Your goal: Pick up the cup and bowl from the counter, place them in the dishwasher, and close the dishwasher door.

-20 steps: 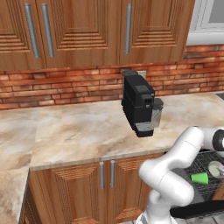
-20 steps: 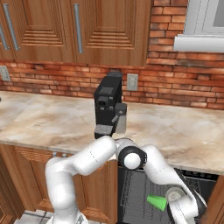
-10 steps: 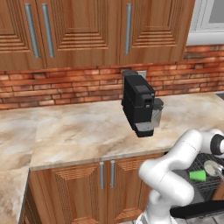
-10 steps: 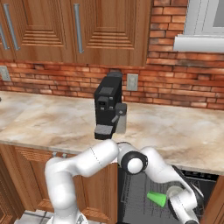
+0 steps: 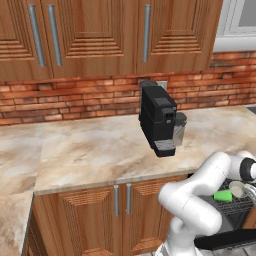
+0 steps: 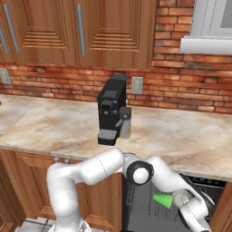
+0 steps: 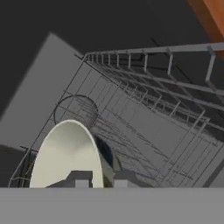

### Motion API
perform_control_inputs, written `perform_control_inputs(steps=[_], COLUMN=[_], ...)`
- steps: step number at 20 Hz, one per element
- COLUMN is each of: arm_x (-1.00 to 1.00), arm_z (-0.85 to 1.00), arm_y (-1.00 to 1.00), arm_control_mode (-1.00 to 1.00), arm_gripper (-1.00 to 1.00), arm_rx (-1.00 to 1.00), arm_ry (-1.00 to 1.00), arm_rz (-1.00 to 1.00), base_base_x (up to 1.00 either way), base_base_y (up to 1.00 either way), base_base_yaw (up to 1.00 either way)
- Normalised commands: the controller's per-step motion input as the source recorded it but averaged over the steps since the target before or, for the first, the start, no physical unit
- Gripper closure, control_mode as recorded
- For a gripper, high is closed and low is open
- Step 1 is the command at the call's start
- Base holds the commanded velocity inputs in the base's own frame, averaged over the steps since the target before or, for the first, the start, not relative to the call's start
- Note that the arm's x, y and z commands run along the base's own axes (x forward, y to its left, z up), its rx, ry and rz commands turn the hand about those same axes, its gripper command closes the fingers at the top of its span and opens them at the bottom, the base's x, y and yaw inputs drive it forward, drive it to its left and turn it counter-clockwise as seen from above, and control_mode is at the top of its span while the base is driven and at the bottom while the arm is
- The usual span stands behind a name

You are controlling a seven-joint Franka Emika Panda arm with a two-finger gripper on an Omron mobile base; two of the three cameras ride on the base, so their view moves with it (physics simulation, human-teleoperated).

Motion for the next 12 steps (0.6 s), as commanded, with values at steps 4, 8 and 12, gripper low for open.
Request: perform_control_inputs(steps=[4, 8, 12], arm_x=[-0.11, -0.08, -0.09], arm_z=[0.16, 0.43, 0.38], arm_y=[-0.18, -0.11, 0.00], arm_control_mode=[-1.00, -1.00, -1.00], arm_gripper=[-1.00, -1.00, -1.00], arm_rx=[-0.08, -0.16, -0.27], arm_ry=[-0.03, -0.03, -0.01], arm_rz=[0.00, 0.00, 0.00], base_base_x=[0.00, 0.00, 0.00], base_base_y=[0.00, 0.00, 0.00], base_base_yaw=[0.00, 0.00, 0.00])
